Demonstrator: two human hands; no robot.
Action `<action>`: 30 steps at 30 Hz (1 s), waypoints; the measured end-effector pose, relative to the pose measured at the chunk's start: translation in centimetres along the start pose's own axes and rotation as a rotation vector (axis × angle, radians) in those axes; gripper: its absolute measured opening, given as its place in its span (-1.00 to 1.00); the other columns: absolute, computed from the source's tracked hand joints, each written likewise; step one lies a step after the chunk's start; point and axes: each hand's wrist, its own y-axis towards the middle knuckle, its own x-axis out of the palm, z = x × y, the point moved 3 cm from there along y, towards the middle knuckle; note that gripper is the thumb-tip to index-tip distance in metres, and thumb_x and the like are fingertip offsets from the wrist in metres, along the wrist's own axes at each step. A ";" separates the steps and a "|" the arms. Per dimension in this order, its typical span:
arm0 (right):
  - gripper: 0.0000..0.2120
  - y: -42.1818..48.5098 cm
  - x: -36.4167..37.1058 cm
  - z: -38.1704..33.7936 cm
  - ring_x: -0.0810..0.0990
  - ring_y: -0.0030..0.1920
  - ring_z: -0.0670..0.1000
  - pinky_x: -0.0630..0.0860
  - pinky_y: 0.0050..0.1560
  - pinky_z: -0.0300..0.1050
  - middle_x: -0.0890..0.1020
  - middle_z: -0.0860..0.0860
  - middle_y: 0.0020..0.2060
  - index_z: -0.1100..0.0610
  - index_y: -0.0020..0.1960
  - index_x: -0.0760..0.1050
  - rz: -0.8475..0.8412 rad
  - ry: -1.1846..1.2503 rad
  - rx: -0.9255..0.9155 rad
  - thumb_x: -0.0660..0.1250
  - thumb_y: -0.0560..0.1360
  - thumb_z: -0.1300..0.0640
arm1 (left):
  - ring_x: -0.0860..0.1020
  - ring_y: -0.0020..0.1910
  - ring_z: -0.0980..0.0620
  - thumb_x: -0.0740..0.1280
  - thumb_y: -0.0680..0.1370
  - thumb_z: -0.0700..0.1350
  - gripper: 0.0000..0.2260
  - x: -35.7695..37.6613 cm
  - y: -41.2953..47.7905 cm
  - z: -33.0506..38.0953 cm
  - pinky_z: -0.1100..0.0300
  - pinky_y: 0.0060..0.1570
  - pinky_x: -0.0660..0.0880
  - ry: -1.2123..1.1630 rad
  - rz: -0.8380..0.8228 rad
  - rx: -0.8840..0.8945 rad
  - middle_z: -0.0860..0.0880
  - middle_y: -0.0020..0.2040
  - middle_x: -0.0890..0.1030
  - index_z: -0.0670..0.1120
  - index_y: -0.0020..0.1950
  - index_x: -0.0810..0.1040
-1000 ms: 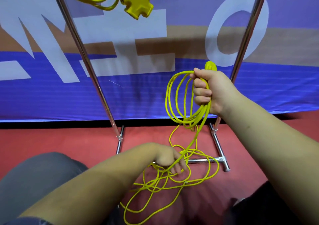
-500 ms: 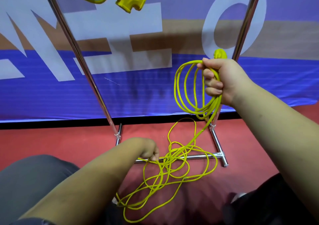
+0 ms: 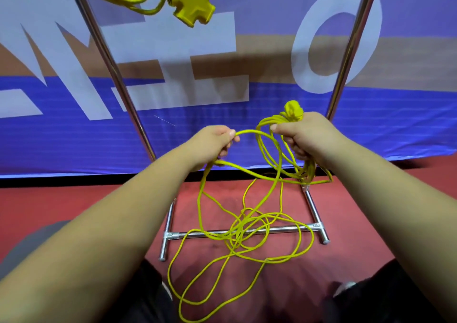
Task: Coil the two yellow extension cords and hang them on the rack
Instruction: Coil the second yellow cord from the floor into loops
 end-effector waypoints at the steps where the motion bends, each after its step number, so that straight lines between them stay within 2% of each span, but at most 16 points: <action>1: -0.62 0.0 0.0 0.3 0.25 -0.58 0.04 0.23 -0.50 -0.19 0.33 0.06 -0.53 0.12 -0.34 0.40 0.021 -0.011 0.006 0.48 0.56 0.07 | 0.34 -0.42 0.08 0.19 0.73 -0.02 -0.70 -0.2 -0.2 0.8 0.21 -0.39 0.28 -0.090 0.000 -0.011 0.01 -0.25 0.43 -0.20 0.13 0.62; 5: -0.72 0.3 -0.1 1.5 0.30 -0.54 0.07 0.30 -0.48 -0.15 0.37 0.11 -0.50 0.14 -0.28 0.49 0.114 -0.019 0.018 0.44 0.54 0.04 | 0.31 -0.40 0.09 0.20 0.73 0.01 -0.69 -0.7 -1.3 3.5 0.15 -0.38 0.45 -0.424 0.005 -0.079 0.03 -0.26 0.42 -0.20 0.21 0.60; 7: -0.83 0.5 0.3 1.9 0.37 -0.48 0.06 0.36 -0.44 -0.13 0.51 0.13 -0.37 0.09 -0.19 0.58 0.112 -0.012 0.016 0.43 0.53 0.04 | 0.32 -0.40 0.08 0.20 0.73 -0.05 -0.75 -0.8 -1.7 4.5 0.14 -0.39 0.45 -0.630 -0.001 -0.116 0.01 -0.26 0.41 -0.19 0.21 0.57; 9: -0.94 0.4 1.0 2.1 0.50 -0.40 0.00 0.45 -0.39 -0.13 0.63 0.02 -0.20 0.02 -0.05 0.61 0.078 0.006 0.012 0.42 0.58 0.05 | 0.34 -0.40 0.07 0.22 0.67 -0.16 -0.80 -1.0 -2.0 5.2 0.10 -0.34 0.50 -0.813 -0.004 -0.164 -0.01 -0.26 0.40 -0.20 0.21 0.55; 11: -0.96 0.3 2.0 2.3 0.62 -0.25 0.01 0.54 -0.28 -0.06 0.64 -0.02 -0.09 -0.04 0.06 0.61 0.012 0.070 0.009 0.40 0.63 0.04 | 0.34 -0.37 0.05 0.20 0.55 -0.27 -0.72 -1.4 -2.2 5.4 0.05 -0.24 0.54 -0.948 0.010 -0.176 -0.04 -0.25 0.39 -0.23 0.23 0.53; 13: -0.96 0.4 3.0 2.8 0.68 -0.13 0.06 0.58 -0.15 0.03 0.63 -0.02 -0.04 -0.07 0.08 0.62 -0.033 0.106 -0.001 0.39 0.66 0.04 | 0.36 -0.36 0.03 0.14 0.48 -0.34 -0.64 -1.6 -2.3 5.6 0.02 -0.17 0.56 -1.042 0.037 -0.158 -0.06 -0.23 0.41 -0.27 0.24 0.53; 16: -0.97 0.0 4.3 3.0 0.70 -0.03 0.06 0.60 -0.10 0.04 0.67 -0.03 -0.05 -0.11 0.08 0.63 -0.050 0.080 -0.018 0.42 0.64 -0.03 | 0.41 -0.38 0.01 0.08 0.47 -0.40 -0.58 -1.6 -2.5 5.9 0.01 -0.13 0.59 -1.130 0.086 -0.140 -0.08 -0.22 0.45 -0.32 0.27 0.53; 19: -0.96 -0.2 5.6 3.1 0.62 -0.20 -0.07 0.57 -0.33 -0.19 0.62 0.00 -0.14 -0.01 0.06 0.63 -0.069 0.231 -0.003 0.46 0.63 0.09 | 0.43 -0.36 0.01 0.07 0.51 -0.42 -0.58 -1.4 -2.5 6.2 0.02 -0.14 0.63 -1.249 0.106 -0.141 -0.12 -0.21 0.48 -0.35 0.31 0.51; 20: -0.94 -0.2 5.9 3.2 0.61 -0.22 -0.09 0.53 -0.37 -0.25 0.62 -0.03 -0.16 -0.01 0.01 0.61 -0.076 0.289 0.009 0.46 0.62 0.14 | 0.44 -0.33 0.01 0.07 0.53 -0.43 -0.59 -1.3 -2.4 6.2 0.02 -0.14 0.63 -1.291 0.107 -0.144 -0.13 -0.20 0.49 -0.36 0.33 0.50; 21: -0.90 -0.2 6.4 3.3 0.64 -0.15 -0.07 0.53 -0.34 -0.24 0.64 -0.03 -0.11 -0.01 -0.03 0.60 -0.090 0.340 0.027 0.48 0.60 0.15 | 0.45 -0.30 0.00 0.08 0.54 -0.43 -0.59 -1.1 -2.5 6.2 0.02 -0.14 0.64 -1.325 0.111 -0.142 -0.14 -0.19 0.50 -0.37 0.34 0.50; 23: -0.90 -0.4 7.4 3.5 0.67 0.03 0.07 0.63 -0.11 -0.06 0.68 0.02 0.00 0.00 -0.05 0.63 -0.141 0.436 0.054 0.52 0.56 0.16 | 0.47 -0.25 -0.01 0.09 0.55 -0.44 -0.61 -0.9 -2.5 6.1 0.01 -0.15 0.66 -1.366 0.135 -0.127 -0.16 -0.15 0.51 -0.39 0.33 0.50; 24: -0.90 -0.6 7.9 3.3 0.70 0.06 0.12 0.65 0.04 0.11 0.70 0.03 -0.01 0.03 0.03 0.68 -0.160 0.479 0.062 0.53 0.55 0.18 | 0.47 -0.24 -0.02 0.09 0.56 -0.44 -0.62 -0.8 -2.4 6.1 0.00 -0.14 0.66 -1.375 0.151 -0.116 -0.17 -0.13 0.52 -0.40 0.33 0.49; 25: -0.77 -0.8 8.3 3.3 0.74 0.07 0.15 0.63 0.16 0.31 0.73 0.03 -0.03 0.12 0.18 0.67 -0.165 0.512 0.078 0.54 0.54 0.20 | 0.48 -0.25 -0.01 0.10 0.57 -0.44 -0.64 -0.8 -2.3 5.9 -0.01 -0.12 0.66 -1.382 0.169 -0.103 -0.18 -0.10 0.53 -0.39 0.33 0.49; 26: -0.65 -1.0 8.6 3.2 0.76 0.05 0.18 0.61 0.20 0.40 0.74 0.05 -0.04 0.21 0.30 0.60 -0.156 0.531 0.099 0.53 0.54 0.23 | 0.48 -0.26 0.00 0.10 0.59 -0.44 -0.66 -0.7 -2.1 5.7 -0.02 -0.09 0.65 -1.381 0.189 -0.097 -0.18 -0.06 0.53 -0.39 0.33 0.48; 27: -0.63 -1.1 8.9 3.0 0.78 0.01 0.18 0.64 0.16 0.41 0.74 0.08 -0.03 0.25 0.33 0.56 -0.148 0.552 0.108 0.52 0.55 0.25 | 0.49 -0.26 0.02 0.11 0.61 -0.44 -0.69 -0.6 -1.9 5.4 -0.01 -0.03 0.64 -1.361 0.208 -0.093 -0.17 -0.05 0.54 -0.38 0.31 0.48; 30: -0.79 -0.8 8.8 2.5 0.79 -0.10 0.15 0.74 -0.11 0.23 0.73 0.11 -0.08 0.16 0.22 0.60 -0.085 0.595 0.126 0.46 0.59 0.26 | 0.59 -0.22 0.06 0.19 0.67 -0.35 -0.82 -0.3 -1.5 4.3 0.02 0.13 0.63 -1.170 0.275 -0.110 -0.14 -0.10 0.58 -0.34 0.22 0.53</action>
